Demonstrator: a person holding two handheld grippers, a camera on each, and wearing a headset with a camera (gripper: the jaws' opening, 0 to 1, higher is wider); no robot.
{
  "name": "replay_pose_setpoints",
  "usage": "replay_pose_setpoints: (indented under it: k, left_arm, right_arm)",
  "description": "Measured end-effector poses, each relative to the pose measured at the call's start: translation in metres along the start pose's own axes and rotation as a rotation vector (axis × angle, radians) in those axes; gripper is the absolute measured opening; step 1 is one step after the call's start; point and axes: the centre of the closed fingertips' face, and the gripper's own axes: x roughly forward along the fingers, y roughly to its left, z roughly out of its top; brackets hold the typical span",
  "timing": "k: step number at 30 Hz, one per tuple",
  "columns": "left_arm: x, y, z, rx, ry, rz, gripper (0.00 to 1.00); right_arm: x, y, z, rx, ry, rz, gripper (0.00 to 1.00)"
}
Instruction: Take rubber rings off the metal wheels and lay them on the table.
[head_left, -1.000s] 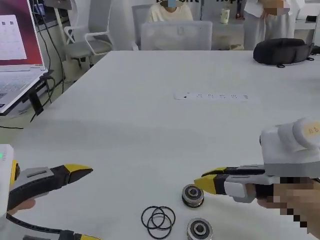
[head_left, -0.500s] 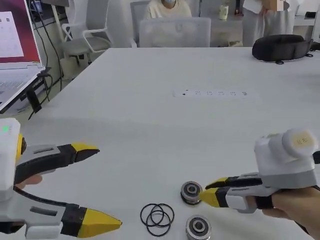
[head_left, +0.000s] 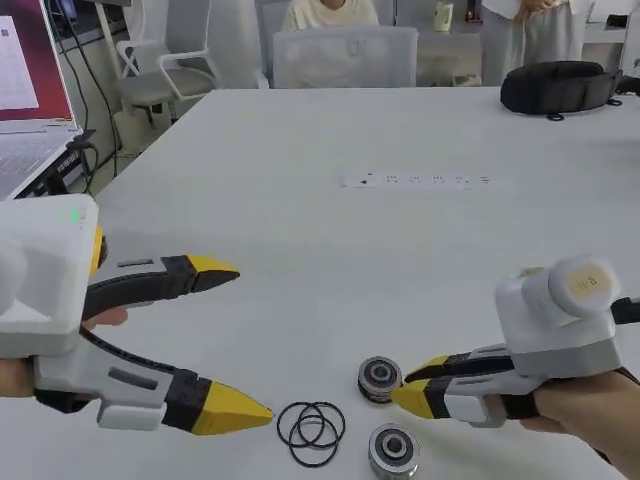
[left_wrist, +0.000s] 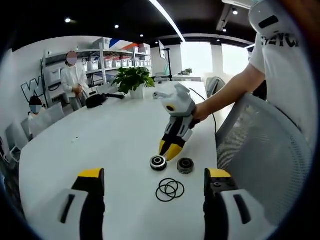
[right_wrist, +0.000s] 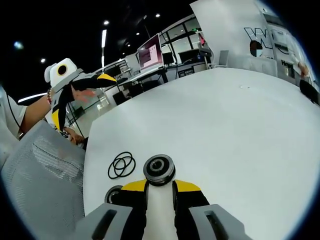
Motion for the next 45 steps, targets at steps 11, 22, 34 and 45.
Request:
replay_pose_setpoints:
  k: [11, 22, 34, 45]
  left_arm:
    - [0.034, -0.002, 0.006, 0.050, 0.014, -0.077, 0.70]
    - [0.068, -0.010, 0.007, 0.081, 0.023, -0.120, 0.62]
    - [0.101, -0.004, 0.001, 0.082, 0.028, -0.111, 0.39]
    - [0.125, -0.004, -0.017, 0.060, 0.064, -0.127, 0.26]
  right_arm:
    - [0.001, -0.001, -0.001, -0.010, 0.006, -0.005, 0.16]
    - [0.003, 0.003, 0.000, -0.033, 0.012, 0.000, 0.16]
    - [0.002, 0.000, -0.001, -0.041, 0.016, -0.015, 0.16]
    - [0.001, 0.000, 0.000, -0.044, 0.011, -0.016, 0.16]
